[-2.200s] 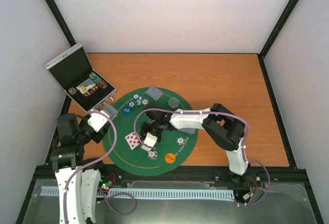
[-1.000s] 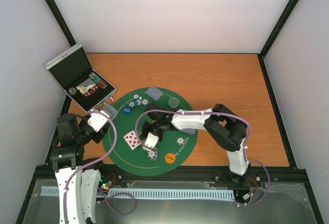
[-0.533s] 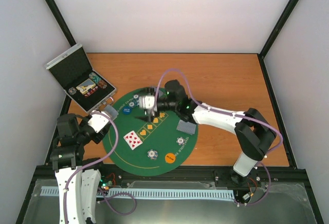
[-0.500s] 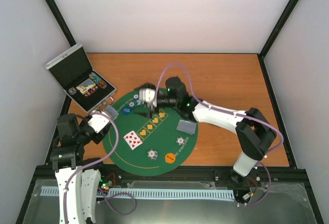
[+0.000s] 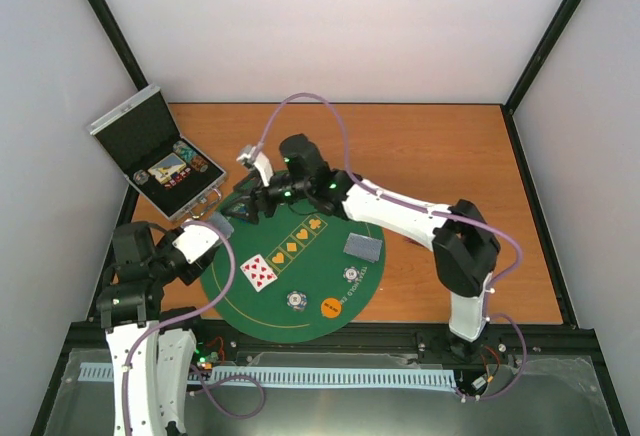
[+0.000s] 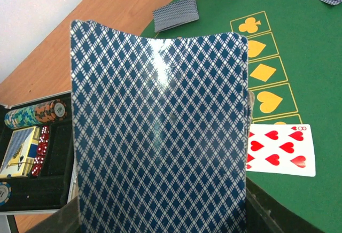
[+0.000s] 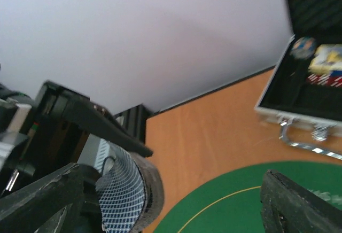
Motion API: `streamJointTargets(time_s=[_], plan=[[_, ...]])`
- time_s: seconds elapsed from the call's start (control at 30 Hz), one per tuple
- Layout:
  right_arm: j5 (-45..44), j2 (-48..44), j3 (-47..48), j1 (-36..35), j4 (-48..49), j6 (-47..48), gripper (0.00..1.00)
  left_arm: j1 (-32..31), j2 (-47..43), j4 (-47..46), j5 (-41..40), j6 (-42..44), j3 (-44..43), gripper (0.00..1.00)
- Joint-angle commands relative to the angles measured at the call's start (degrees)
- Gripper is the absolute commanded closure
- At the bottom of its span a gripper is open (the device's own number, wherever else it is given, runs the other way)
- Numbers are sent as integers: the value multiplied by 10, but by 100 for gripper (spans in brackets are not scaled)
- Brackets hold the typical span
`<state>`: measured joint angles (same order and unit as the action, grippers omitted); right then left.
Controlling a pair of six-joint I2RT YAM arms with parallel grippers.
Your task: Distribute texas hold em gaming equipment
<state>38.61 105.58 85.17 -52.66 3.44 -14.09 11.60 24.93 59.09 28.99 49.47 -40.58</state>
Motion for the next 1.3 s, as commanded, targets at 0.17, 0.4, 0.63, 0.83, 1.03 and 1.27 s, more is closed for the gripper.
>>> streamJointTargets(time_s=[0.17,0.4,0.63,0.83,1.03,1.27], plan=[[53,70,90,-38,-119,13,14,6,6,6,23,12,-34,49],[-37,103,140,-44,-184,34,18,5,6,8,27,10,-40,49],[-100,93,150,-44,-237,74,22,5,5,6,28,9,-40,50],[-125,67,147,-43,-255,98,25,5,3,4,27,7,-37,50],[-121,58,148,-43,-263,105,33,5,3,3,26,5,-38,49],[-82,50,150,-44,-264,99,60,5,3,0,24,4,-36,49]])
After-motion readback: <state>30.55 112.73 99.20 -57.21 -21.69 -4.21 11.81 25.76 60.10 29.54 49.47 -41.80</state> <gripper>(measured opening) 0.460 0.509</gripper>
